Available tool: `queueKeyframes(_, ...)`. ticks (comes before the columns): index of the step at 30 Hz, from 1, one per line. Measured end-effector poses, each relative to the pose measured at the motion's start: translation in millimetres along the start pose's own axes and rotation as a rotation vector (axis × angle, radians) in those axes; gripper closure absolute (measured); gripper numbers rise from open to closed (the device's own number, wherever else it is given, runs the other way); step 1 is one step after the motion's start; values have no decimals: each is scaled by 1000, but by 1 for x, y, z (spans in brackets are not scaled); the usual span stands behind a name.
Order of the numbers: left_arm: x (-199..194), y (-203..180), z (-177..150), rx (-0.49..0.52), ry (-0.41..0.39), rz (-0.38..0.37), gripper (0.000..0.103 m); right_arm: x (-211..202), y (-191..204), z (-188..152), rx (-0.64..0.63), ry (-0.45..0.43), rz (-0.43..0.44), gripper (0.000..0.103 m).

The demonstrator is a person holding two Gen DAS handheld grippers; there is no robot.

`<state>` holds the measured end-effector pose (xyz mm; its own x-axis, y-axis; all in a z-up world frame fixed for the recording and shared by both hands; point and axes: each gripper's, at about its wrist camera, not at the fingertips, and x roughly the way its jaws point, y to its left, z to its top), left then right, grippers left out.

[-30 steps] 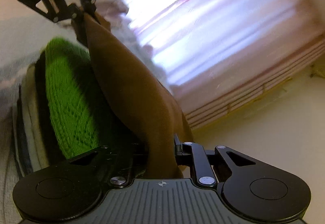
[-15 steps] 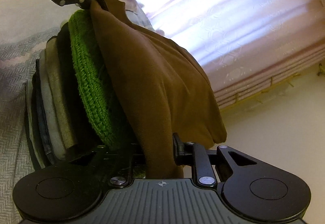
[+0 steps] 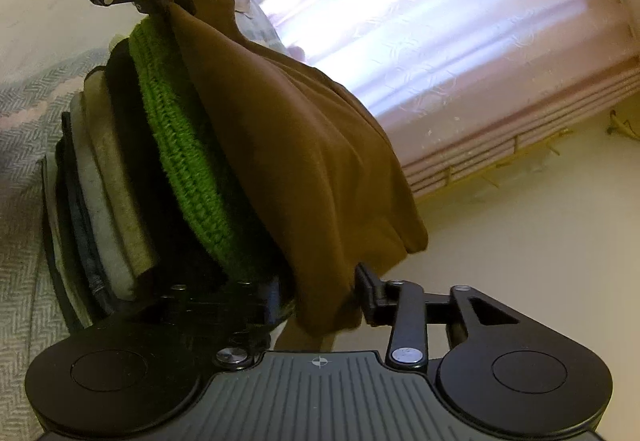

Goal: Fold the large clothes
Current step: 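Lower the shirt onto the green knit item atop the stack with both grippers, then open both grippers and withdraw them from the stack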

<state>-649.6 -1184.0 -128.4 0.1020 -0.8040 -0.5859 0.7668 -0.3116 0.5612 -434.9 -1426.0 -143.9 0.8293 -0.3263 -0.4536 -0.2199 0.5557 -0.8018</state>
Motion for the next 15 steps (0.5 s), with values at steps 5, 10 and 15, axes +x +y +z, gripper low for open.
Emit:
queueKeyframes(5,-10,6,-13,-59,12,-16,77,-18,-5,-4,57,17,17,58)
queueKeyframes(10,-22,10,-20,-131,19,-12,77,-30,-8,0,57,22,15,56)
queueKeyframes(15,-49,21,-32,-363,68,-27,63,-37,2,9,125,34,16,44)
